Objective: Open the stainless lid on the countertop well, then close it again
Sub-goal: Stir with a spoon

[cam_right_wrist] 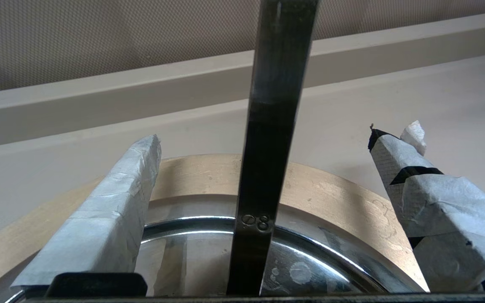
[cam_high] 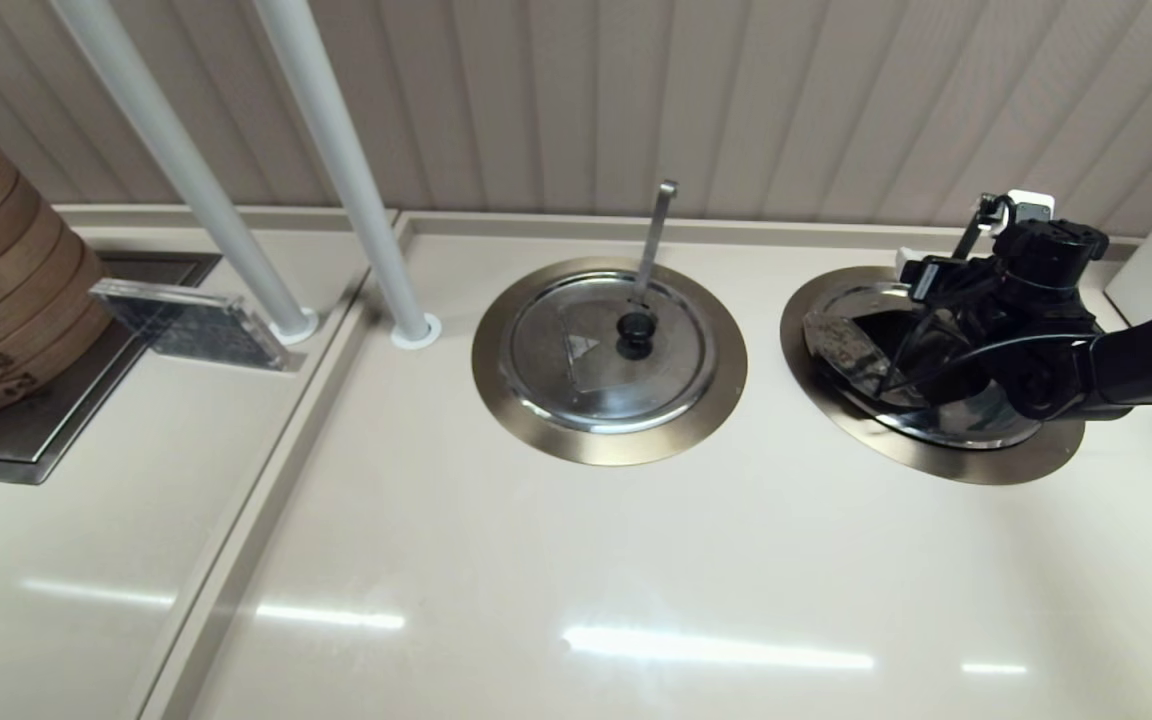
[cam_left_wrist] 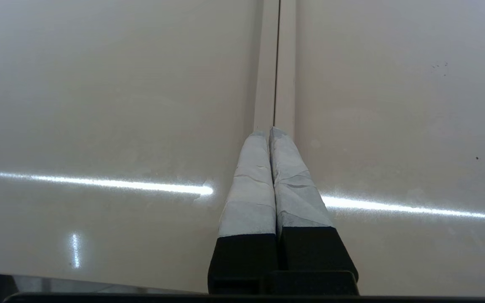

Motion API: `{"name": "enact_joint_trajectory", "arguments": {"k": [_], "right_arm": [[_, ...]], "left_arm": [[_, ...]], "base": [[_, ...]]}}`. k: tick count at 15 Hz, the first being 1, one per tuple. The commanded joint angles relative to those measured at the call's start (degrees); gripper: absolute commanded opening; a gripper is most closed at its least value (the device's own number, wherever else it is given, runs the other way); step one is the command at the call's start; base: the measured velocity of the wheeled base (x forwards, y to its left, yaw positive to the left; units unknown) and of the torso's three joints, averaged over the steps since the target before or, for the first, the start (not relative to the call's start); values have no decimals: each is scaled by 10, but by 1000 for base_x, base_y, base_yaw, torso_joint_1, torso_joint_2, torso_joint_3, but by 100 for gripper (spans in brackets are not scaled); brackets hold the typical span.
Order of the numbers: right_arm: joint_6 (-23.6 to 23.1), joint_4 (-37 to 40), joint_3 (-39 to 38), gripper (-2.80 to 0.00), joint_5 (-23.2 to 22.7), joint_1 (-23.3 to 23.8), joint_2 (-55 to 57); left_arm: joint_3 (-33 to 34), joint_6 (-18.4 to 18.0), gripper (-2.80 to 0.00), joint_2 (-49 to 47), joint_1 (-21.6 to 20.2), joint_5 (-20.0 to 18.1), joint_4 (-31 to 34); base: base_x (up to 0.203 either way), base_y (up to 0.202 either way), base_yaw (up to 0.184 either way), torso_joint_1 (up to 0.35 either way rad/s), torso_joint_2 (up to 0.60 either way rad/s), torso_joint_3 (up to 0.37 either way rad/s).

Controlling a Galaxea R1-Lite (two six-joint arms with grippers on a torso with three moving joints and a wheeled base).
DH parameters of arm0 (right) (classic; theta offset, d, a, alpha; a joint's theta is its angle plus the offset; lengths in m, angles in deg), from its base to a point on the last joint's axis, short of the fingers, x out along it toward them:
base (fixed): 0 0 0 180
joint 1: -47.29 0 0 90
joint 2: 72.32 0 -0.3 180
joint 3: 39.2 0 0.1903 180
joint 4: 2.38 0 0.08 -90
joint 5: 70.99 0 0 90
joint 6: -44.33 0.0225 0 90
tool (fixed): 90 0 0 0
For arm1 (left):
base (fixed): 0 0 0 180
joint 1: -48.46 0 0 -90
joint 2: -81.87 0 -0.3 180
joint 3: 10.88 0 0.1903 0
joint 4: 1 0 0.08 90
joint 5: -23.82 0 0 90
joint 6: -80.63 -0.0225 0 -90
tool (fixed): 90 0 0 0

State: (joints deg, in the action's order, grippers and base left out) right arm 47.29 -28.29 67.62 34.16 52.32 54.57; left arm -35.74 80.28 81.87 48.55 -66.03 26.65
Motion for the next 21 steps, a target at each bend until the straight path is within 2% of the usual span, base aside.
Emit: {"name": "enact_joint_trajectory", "arguments": {"k": [1, 2, 3, 14, 21], "right_arm": [[0, -1, 16, 0, 1, 1, 9], [0, 9, 21, 0, 1, 1, 11], [0, 13, 25, -280, 1, 1, 12], [3, 12, 14, -280, 2, 0, -17], [4, 12, -69, -280, 1, -7, -140]], "left_arm": [[0, 0, -280, 0, 0, 0, 0], [0, 0, -280, 0, 0, 0, 0], [0, 0, -280, 0, 0, 0, 0], [0, 0, -280, 0, 0, 0, 0], [0, 0, -280, 0, 0, 0, 0]], "base": [[0, 0, 0, 0, 0, 0], [0, 0, 0, 0, 0, 0], [0, 0, 0, 0, 0, 0], [0, 0, 0, 0, 0, 0], [0, 0, 0, 0, 0, 0]]}}
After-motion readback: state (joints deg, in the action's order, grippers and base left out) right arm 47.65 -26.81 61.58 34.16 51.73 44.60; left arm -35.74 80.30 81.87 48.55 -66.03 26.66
